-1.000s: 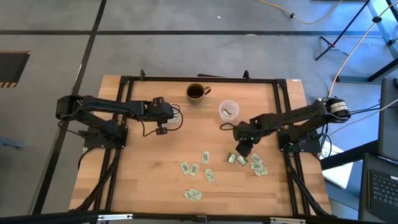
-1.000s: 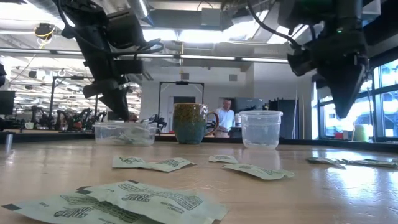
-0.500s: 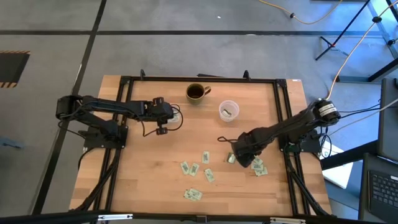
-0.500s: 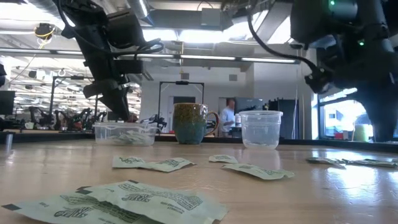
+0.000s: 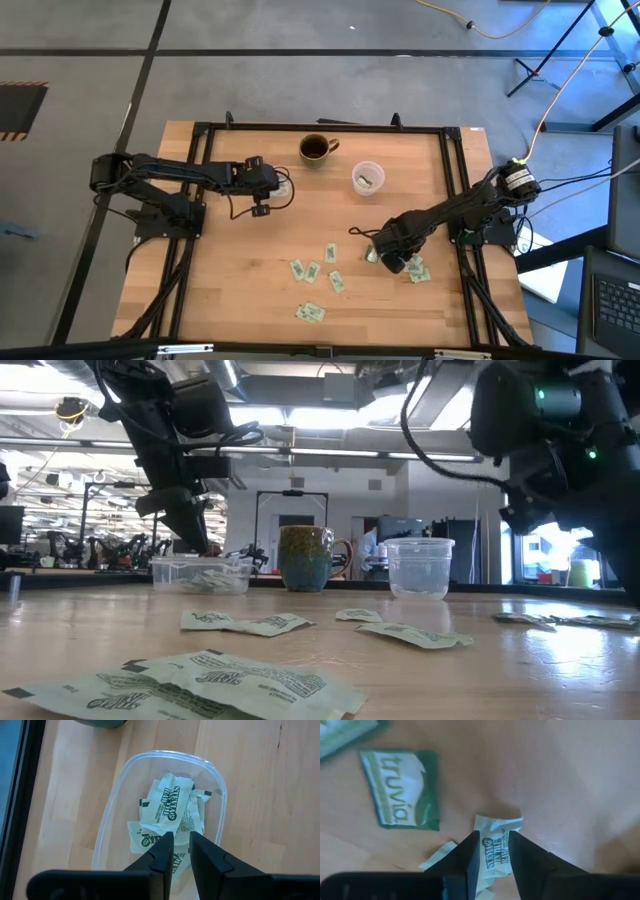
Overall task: Pick and place Stevia / Truvia into bins
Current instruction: Put the light green stevia packet into the left transparent container
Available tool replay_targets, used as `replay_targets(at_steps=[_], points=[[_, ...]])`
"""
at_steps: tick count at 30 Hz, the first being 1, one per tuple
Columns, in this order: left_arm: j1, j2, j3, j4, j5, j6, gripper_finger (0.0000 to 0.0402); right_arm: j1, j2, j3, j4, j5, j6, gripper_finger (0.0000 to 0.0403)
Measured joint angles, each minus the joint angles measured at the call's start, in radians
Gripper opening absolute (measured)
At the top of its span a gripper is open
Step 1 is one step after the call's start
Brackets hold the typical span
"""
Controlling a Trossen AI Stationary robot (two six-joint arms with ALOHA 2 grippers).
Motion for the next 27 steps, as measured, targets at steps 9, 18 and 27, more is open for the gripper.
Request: replay_targets(at_steps=[9, 18, 27], points=[[0.000, 0.000, 0.000, 0.001, 0.002, 0.000, 0.0056, -0.007, -0.007, -0.088, 0.082, -0.063, -0.022, 0.0078], [0.000, 0.000, 0.000, 0.004, 0.002, 0.001, 0.0055, -0.018, -0.019, -0.090, 0.071, -0.058, -0.058, 0.0019], [0.000, -0.005, 0.000, 0.016, 0.002, 0.018, 0.0054, -0.016, -0.069, 0.004, 0.056, 0.017, -0.183, 0.0011]])
